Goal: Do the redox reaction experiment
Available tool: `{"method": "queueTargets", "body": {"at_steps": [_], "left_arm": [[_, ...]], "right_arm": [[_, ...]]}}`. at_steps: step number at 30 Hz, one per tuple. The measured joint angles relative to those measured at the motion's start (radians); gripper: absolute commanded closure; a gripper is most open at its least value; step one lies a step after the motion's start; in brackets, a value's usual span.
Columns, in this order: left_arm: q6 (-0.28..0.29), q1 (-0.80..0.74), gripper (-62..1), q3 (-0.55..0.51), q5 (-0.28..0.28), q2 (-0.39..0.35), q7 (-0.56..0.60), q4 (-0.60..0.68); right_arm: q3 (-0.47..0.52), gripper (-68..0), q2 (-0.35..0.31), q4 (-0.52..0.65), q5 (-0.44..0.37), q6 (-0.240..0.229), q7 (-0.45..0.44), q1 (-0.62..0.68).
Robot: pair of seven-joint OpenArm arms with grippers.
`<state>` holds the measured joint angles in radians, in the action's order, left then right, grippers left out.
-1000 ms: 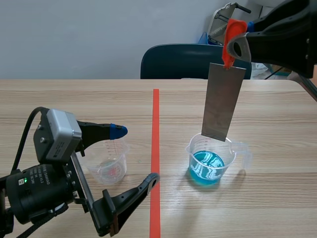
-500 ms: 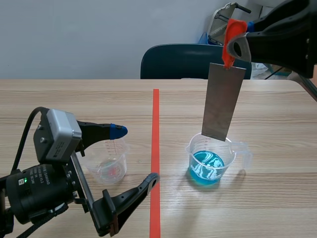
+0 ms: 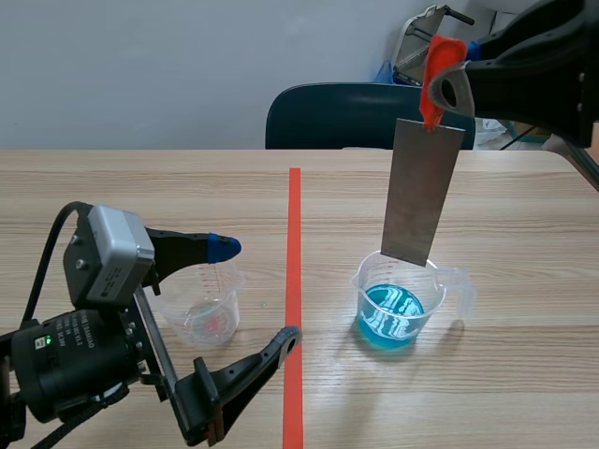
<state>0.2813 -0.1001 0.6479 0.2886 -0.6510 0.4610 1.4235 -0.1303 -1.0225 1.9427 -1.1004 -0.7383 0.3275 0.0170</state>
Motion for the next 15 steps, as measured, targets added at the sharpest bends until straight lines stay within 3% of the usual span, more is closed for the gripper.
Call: {"method": "queueTargets", "body": {"at_steps": [15], "left_arm": [[0.000,0.000,-62.3,0.000,0.000,0.000,-0.030,0.000]], "right_arm": [[0.000,-0.6,0.000,0.000,0.000,0.000,0.000,0.000]]}}
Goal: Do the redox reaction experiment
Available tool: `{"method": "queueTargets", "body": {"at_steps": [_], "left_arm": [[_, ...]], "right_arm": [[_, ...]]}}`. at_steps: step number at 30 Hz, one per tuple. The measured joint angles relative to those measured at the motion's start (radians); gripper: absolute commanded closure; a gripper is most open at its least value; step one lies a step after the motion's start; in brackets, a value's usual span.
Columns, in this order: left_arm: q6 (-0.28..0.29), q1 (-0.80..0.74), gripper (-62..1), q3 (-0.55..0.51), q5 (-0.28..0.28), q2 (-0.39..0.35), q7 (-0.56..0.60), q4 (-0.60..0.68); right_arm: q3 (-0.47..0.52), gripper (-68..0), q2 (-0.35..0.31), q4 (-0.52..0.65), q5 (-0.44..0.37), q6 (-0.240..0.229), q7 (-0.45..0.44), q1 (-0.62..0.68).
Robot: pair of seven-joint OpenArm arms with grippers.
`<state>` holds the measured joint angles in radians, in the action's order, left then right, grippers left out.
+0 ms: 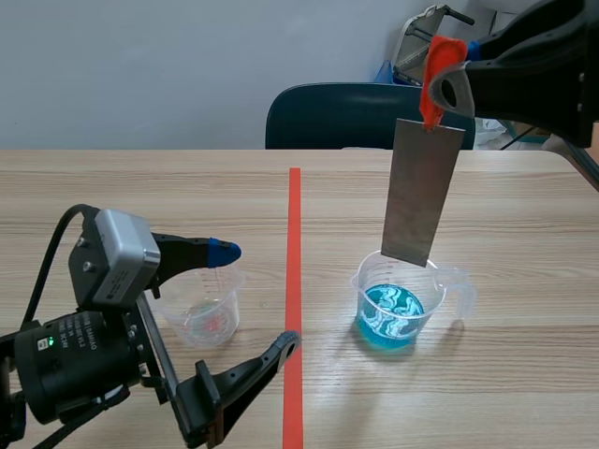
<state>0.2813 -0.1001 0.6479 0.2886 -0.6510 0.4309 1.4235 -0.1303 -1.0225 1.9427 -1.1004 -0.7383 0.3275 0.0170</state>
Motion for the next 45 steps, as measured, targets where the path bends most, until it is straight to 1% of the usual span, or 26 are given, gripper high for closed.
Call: {"method": "queueTargets", "body": {"at_steps": [19,27,31,34,36,39,43,45], "left_arm": [[0.000,0.000,-62.3,0.000,0.000,0.000,0.000,0.000],[0.000,0.000,-62.3,0.000,0.000,0.000,0.000,0.000],[0.000,0.000,-62.3,0.000,0.000,0.000,0.000,0.000],[0.000,0.000,-62.3,0.000,0.000,0.000,0.000,0.000],[0.000,0.000,-62.3,0.000,0.000,0.000,0.000,0.000],[0.000,0.000,-62.3,0.000,0.000,0.000,0.000,0.000],[0.000,0.000,-62.3,0.000,0.000,0.000,0.000,0.000],[0.000,0.000,-62.3,0.000,0.000,0.000,0.000,0.000]], "right_arm": [[0.000,-0.6,0.000,0.000,0.000,0.000,0.000,0.000],[0.000,-0.6,0.000,0.000,0.013,0.000,0.000,0.000],[0.000,-0.6,0.005,0.000,0.057,0.000,-0.003,0.000],[0.000,-0.6,0.031,0.000,0.090,0.000,-0.005,0.000],[-0.003,-0.6,0.037,0.000,0.099,0.000,-0.016,0.006],[-0.010,-0.6,0.048,-0.002,0.139,0.000,-0.025,0.026],[-0.010,-0.6,0.070,-0.027,0.182,-0.001,-0.081,0.048],[-0.010,-0.6,0.081,-0.051,0.224,0.000,-0.099,0.050]]}}
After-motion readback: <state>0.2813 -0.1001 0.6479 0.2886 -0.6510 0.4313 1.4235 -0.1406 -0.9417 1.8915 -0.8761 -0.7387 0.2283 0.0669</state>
